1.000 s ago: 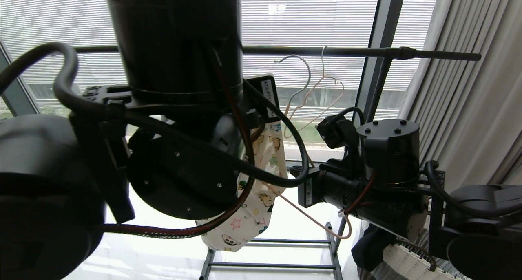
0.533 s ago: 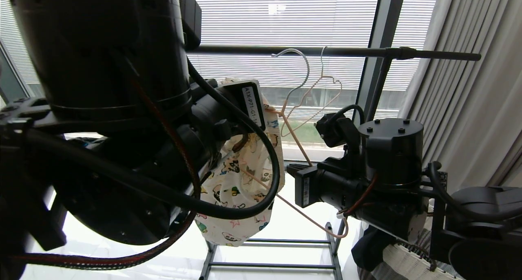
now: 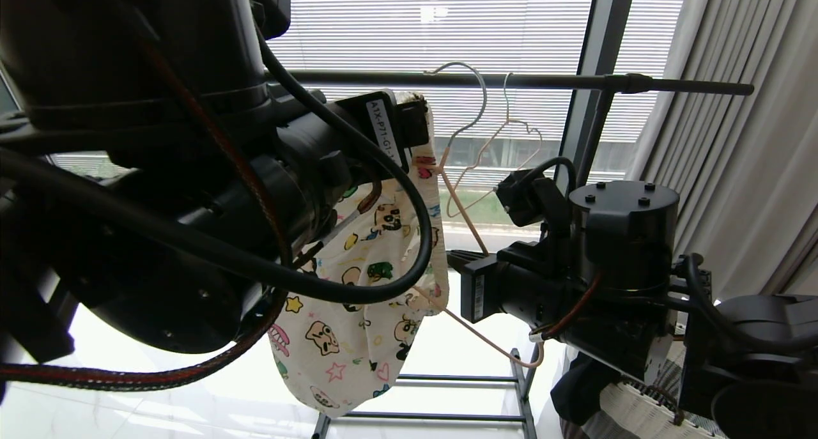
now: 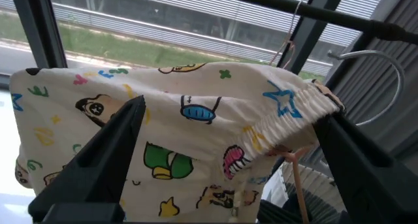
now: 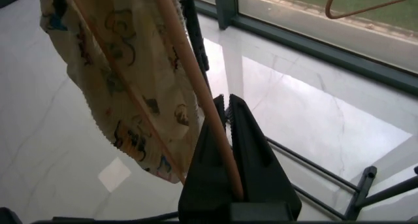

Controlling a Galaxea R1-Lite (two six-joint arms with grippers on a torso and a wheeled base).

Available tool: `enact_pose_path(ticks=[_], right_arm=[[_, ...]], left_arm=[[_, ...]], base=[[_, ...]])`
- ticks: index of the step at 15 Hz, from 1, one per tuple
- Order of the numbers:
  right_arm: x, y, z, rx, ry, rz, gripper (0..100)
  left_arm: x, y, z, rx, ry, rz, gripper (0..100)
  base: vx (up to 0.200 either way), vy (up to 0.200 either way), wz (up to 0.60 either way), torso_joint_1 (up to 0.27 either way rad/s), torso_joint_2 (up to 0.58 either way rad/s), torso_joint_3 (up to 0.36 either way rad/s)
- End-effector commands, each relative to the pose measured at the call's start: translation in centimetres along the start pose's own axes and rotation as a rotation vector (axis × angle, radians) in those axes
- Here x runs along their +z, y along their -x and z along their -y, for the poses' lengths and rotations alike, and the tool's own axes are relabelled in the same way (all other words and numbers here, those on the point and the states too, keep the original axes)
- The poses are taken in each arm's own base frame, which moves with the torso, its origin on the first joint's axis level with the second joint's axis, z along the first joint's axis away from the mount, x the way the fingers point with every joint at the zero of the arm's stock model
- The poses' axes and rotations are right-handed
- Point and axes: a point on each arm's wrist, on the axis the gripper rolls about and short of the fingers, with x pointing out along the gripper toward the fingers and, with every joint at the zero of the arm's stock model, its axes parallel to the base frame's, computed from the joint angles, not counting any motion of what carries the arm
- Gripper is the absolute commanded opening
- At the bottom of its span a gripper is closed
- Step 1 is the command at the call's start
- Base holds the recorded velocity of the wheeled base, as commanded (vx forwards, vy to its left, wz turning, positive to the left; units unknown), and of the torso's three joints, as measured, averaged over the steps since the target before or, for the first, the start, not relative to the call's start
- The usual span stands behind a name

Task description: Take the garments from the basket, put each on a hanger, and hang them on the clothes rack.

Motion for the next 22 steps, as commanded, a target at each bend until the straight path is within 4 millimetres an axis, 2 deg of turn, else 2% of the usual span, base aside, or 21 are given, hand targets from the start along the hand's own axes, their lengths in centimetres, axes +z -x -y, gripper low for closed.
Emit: enact_pose_path(ticks=[1,3,4,5,7,10,14,17,20,22], right_arm=[[0.2,0.2,0.0,0.001,0.0,0.007,0],[0.2,0.2,0.1,0.0,0.012,0.008,0],[0.3,0.2,0.1,-0.002,0.016,0.014,0],[0.4,0.3,0.1,0.0,0.02,0.019,0],[0.5,0.4,0.1,0.0,0.019,0.022,0],[0.5,0.4,0.1,0.001,0.021,0.023,0],[0.7,0.4,0.0,0.008,0.024,0.041,0],[0.7,0.4,0.2,-0.002,0.03,0.042,0],[0.5,0.9,1.3,-0.051,0.05,0.036,0],[-0.3,2.2,2.6,-0.06,0.105,0.001,0]], left_arm=[[-0.1,-0.1,0.0,0.002,-0.005,-0.003,100],[-0.5,0.0,-0.3,0.009,-0.061,-0.02,100],[-0.9,0.0,-1.1,0.029,-0.145,-0.041,100],[-0.8,0.0,-1.9,0.044,-0.235,-0.043,100],[0.1,-0.5,-2.3,0.052,-0.301,-0.027,100],[0.6,-0.4,-2.2,0.035,-0.381,-0.025,100],[0.1,0.2,-0.6,-0.09,-0.391,-0.03,100],[0.9,0.3,0.1,-0.121,-0.37,-0.007,100],[2.2,2.4,-2.2,-0.156,-0.345,0.023,100],[1.9,5.1,-4.9,-0.284,-0.378,0.023,100]], base=[[0.0,0.0,0.0,0.0,0.0,0.0],[0.0,0.0,0.0,0.0,0.0,0.0],[0.0,0.0,0.0,0.0,0.0,0.0],[0.0,0.0,0.0,0.0,0.0,0.0],[0.0,0.0,0.0,0.0,0.0,0.0],[0.0,0.0,0.0,0.0,0.0,0.0],[0.0,0.0,0.0,0.0,0.0,0.0],[0.0,0.0,0.0,0.0,0.0,0.0],[0.0,0.0,0.0,0.0,0.0,0.0],[0.0,0.0,0.0,0.0,0.0,0.0]])
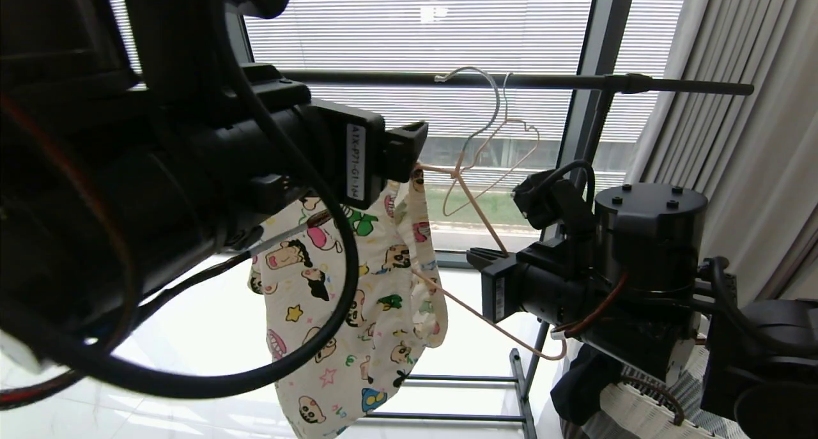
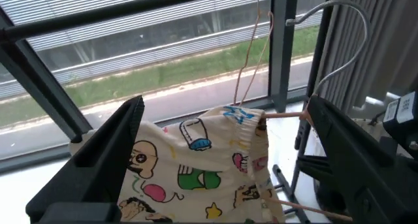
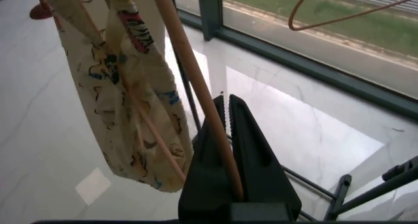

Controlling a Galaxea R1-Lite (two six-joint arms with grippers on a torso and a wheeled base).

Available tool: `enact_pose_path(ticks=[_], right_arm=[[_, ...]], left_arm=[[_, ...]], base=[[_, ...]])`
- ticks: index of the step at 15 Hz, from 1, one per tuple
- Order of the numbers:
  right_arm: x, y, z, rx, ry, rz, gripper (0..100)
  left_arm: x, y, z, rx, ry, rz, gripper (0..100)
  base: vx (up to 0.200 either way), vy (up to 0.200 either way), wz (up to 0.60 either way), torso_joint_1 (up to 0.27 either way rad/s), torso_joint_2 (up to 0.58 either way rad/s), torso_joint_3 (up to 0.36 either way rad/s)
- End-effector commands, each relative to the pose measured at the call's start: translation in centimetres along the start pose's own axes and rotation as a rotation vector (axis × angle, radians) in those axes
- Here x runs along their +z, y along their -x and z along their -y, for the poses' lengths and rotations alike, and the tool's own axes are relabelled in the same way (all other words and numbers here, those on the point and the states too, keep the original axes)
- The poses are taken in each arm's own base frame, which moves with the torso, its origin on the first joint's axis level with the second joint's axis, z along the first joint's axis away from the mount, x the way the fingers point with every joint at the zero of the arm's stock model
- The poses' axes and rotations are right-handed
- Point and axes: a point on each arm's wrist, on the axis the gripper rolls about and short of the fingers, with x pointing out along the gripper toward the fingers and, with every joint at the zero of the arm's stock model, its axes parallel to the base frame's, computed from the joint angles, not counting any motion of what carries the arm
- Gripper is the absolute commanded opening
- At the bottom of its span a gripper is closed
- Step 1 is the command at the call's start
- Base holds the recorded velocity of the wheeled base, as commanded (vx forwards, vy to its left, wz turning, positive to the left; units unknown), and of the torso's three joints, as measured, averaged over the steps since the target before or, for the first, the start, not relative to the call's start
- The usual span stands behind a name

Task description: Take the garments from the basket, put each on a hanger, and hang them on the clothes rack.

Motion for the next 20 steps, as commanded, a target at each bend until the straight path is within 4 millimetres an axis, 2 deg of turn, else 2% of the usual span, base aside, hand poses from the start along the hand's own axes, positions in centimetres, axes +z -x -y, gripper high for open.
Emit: enact_pose_path(ticks=[1,2,4,8,12,14,20], right_arm=[[-0.2,2.0,1.4,0.005,0.024,-0.007,0],[-0.3,2.8,2.0,0.025,0.043,-0.014,0],[-0.9,4.7,3.0,0.061,0.11,-0.029,0],[-3.0,8.0,3.8,0.162,0.244,-0.076,0],[-4.4,10.1,4.0,0.239,0.334,-0.09,0],[-4.8,10.5,3.8,0.27,0.375,-0.092,0],[-5.0,10.5,2.3,0.339,0.396,-0.094,0]], left_arm=[[-1.3,4.6,-3.3,-0.097,-0.036,0.024,100],[-2.7,5.5,-4.5,-0.143,-0.064,-0.005,100],[-4.6,6.1,-5.6,-0.253,-0.077,-0.047,100],[-6.8,5.9,-4.7,-0.545,-0.075,-0.079,100],[-9.5,5.1,-3.6,-0.61,-0.173,-0.157,100],[-10.7,4.5,-3.0,-0.66,-0.208,-0.195,100],[-11.4,3.7,-1.0,-0.756,-0.23,-0.233,100]], base=[[0.0,0.0,0.0,0.0,0.0,0.0],[0.0,0.0,0.0,0.0,0.0,0.0],[0.0,0.0,0.0,0.0,0.0,0.0],[0.0,0.0,0.0,0.0,0.0,0.0],[0.0,0.0,0.0,0.0,0.0,0.0],[0.0,0.0,0.0,0.0,0.0,0.0],[0.0,0.0,0.0,0.0,0.0,0.0]])
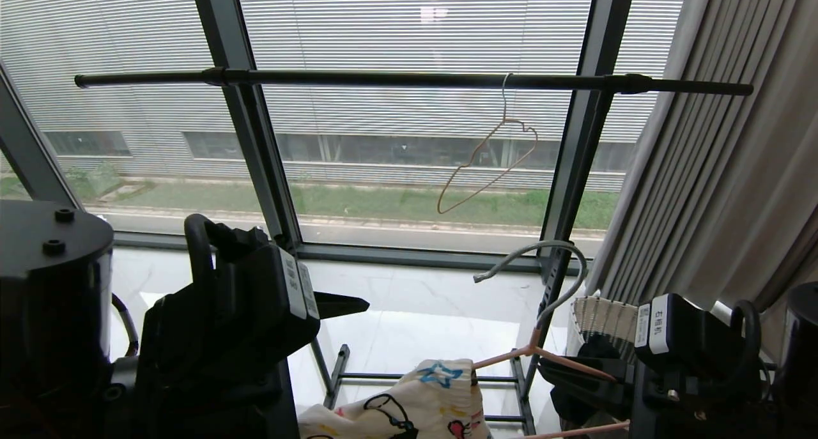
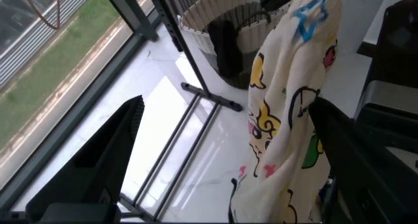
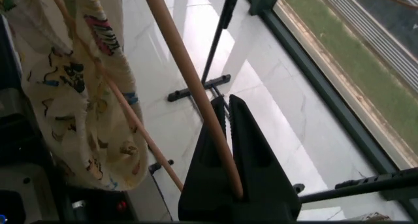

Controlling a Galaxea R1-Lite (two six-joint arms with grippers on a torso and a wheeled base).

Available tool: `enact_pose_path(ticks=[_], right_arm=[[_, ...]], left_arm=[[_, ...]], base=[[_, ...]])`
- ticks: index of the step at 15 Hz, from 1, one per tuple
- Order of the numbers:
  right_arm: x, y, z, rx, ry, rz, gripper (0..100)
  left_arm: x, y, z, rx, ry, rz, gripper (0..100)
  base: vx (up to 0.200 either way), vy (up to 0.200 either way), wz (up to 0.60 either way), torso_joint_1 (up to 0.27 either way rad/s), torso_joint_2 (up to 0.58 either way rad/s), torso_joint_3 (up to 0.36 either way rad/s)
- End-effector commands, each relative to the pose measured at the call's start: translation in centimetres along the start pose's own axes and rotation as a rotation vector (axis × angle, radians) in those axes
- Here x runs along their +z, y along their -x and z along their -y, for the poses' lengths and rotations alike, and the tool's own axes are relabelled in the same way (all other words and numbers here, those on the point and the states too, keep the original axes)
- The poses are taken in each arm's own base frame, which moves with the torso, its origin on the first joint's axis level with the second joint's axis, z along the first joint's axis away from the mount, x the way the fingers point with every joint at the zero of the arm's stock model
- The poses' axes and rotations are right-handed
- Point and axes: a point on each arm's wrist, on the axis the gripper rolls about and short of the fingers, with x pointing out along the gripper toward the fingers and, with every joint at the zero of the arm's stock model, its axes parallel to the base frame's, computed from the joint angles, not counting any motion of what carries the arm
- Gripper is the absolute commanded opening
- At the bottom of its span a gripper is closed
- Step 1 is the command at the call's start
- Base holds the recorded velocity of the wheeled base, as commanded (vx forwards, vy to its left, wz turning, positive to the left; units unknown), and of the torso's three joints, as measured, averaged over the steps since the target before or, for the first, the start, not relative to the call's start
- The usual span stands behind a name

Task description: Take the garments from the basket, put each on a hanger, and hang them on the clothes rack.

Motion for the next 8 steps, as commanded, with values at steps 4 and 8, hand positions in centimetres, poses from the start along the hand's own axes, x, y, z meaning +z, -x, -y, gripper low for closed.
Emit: enact_pose_path(ticks=[4,8], right_arm=[[0.65,-0.36,-1.4,0.068,0.023,0.021,0],[1.0,-0.56,-1.57,0.077,0.028,0.031,0]], left_arm=[[-0.67,-2.07,-0.04,-0.026,0.012,-0.068,100],[-0.69,-2.03,-0.02,-0.026,0.015,-0.068,100]], base=[[0.0,0.0,0.0,0.0,0.0,0.0],[0.0,0.0,0.0,0.0,0.0,0.0]])
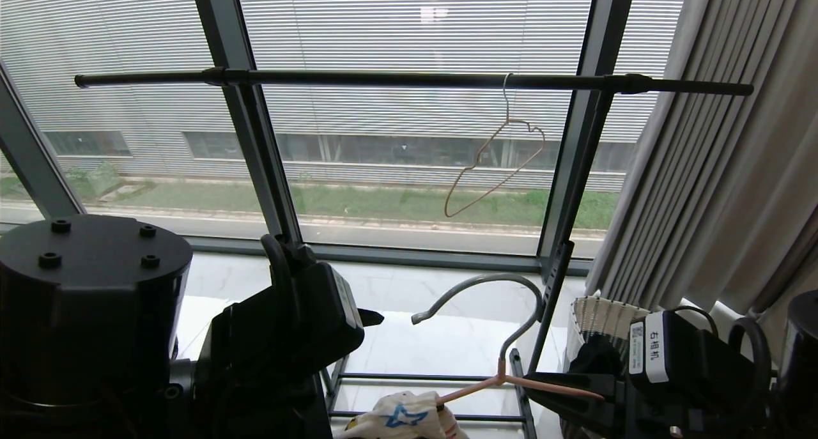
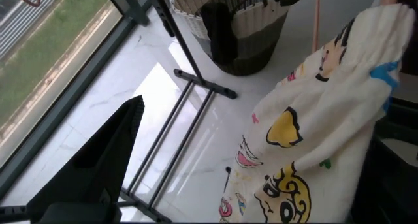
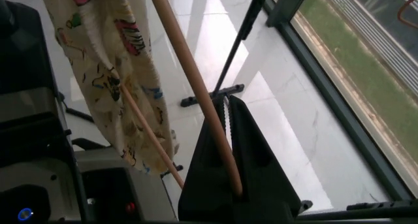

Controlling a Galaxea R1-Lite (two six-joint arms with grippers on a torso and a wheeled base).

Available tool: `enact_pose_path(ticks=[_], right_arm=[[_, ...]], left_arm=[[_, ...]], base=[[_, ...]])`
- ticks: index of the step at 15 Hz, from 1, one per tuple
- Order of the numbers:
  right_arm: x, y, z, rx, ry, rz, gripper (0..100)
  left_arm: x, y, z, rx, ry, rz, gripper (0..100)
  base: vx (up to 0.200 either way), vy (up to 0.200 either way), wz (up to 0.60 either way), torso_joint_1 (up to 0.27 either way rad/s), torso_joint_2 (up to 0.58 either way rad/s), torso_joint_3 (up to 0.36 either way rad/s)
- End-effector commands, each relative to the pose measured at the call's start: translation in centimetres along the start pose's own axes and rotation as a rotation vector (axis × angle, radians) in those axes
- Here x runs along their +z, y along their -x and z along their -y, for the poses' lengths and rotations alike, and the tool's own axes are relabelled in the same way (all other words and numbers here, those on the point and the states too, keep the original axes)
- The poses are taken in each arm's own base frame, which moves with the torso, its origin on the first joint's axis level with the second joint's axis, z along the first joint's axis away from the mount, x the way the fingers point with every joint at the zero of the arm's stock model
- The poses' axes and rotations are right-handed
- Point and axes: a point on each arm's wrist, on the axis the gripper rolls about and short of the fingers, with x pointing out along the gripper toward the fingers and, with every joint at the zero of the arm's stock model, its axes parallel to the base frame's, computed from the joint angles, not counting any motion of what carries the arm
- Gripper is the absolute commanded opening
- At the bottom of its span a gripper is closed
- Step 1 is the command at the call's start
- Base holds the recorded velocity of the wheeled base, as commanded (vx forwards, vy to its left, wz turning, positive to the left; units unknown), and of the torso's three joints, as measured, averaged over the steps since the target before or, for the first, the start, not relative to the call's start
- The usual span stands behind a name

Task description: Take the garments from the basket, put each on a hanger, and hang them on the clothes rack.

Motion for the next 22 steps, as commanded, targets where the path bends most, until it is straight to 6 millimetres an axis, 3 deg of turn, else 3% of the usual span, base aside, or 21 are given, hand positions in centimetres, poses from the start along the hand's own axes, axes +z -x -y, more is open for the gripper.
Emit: enact_pose_path(ticks=[1,2,11,12,15,19,22], right_arm=[[0.3,-0.3,0.0,0.005,0.002,0.008,0],[0.3,-0.3,0.0,0.006,0.002,0.009,0],[0.7,-0.8,-0.1,0.011,0.005,0.013,0],[0.7,-0.8,0.0,-0.002,0.005,0.01,100],[0.5,-0.8,0.2,-0.036,0.001,0.0,100],[0.1,-0.2,2.5,-0.144,-0.027,-0.015,100],[-0.1,0.3,3.4,-0.19,-0.041,-0.016,100]], left_arm=[[-0.1,-0.2,0.0,-0.002,0.002,-0.008,100],[-0.1,-0.2,0.0,-0.002,0.002,-0.008,0],[0.1,-0.2,-0.1,0.003,-0.003,0.018,0],[0.2,-0.3,-0.1,0.007,-0.005,0.029,0],[0.1,-0.3,-0.1,0.012,-0.005,0.032,0],[-1.5,0.2,0.4,0.01,0.0,0.008,0],[-3.0,0.8,-0.6,0.119,0.031,-0.011,0]], base=[[0.0,0.0,0.0,0.0,0.0,0.0],[0.0,0.0,0.0,0.0,0.0,0.0],[0.0,0.0,0.0,0.0,0.0,0.0],[0.0,0.0,0.0,0.0,0.0,0.0],[0.0,0.0,0.0,0.0,0.0,0.0],[0.0,0.0,0.0,0.0,0.0,0.0],[0.0,0.0,0.0,0.0,0.0,0.0]])
